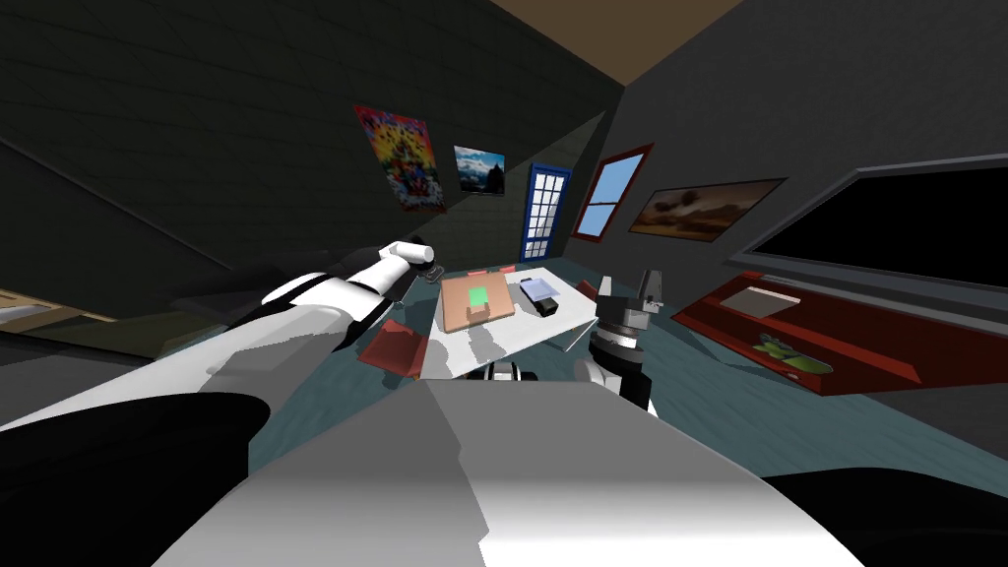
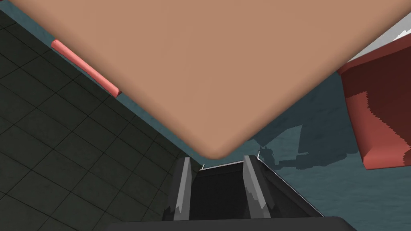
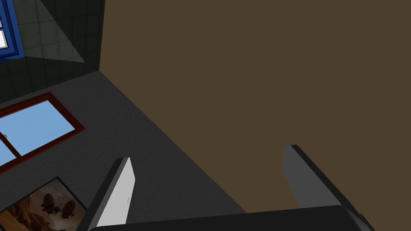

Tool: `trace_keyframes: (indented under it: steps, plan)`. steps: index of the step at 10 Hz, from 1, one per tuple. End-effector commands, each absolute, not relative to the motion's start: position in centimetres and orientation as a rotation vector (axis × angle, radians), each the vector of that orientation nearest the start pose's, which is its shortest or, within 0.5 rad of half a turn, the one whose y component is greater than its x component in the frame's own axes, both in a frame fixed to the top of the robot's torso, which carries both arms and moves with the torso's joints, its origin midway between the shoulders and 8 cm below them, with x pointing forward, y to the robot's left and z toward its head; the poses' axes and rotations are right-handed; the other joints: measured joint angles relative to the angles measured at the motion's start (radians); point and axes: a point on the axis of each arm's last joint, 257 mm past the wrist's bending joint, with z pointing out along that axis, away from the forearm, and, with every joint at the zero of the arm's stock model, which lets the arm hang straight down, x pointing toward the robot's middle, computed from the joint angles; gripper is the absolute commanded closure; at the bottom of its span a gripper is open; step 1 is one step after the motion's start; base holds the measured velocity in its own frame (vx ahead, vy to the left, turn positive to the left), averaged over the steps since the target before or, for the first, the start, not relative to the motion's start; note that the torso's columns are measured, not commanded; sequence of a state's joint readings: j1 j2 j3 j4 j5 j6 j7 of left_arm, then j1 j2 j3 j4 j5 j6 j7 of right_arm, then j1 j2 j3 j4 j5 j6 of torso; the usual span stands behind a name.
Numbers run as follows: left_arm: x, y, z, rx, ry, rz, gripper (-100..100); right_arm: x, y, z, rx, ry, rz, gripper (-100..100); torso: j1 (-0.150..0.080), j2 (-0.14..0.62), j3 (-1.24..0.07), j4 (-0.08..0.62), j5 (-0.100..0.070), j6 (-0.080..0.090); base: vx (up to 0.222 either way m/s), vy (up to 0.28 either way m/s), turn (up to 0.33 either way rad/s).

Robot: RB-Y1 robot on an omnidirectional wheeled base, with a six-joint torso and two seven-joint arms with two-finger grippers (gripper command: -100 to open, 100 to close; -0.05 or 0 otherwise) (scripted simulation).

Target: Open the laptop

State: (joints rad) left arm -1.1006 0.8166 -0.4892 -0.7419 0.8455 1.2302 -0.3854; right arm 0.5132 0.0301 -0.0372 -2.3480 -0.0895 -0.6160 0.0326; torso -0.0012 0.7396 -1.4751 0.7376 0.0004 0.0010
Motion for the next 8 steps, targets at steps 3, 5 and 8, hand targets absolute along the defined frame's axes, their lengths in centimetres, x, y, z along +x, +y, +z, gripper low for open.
trace_keyframes:
  steps: [3,5,8]
  plan:
    - [60.0,41.6,-16.6,-1.489,2.253,-0.185,-100,30.1,-30.0,7.0,0.575,0.418,1.314,0,0.000,-0.004,-0.003,-0.004,0.002,0.001,0.068,-0.007,0.018]
    - [59.9,41.8,-14.9,-1.485,2.256,-0.186,-100,30.1,-30.0,7.0,0.575,0.417,1.314,0,-0.001,0.000,0.000,0.001,0.000,-0.001,0.003,-0.017,0.025]
    - [59.6,42.0,-12.7,-1.480,2.259,-0.187,-100,30.1,-30.0,7.0,0.575,0.417,1.314,0,0.001,-0.002,-0.001,0.000,0.000,-0.001,0.007,-0.016,0.019]
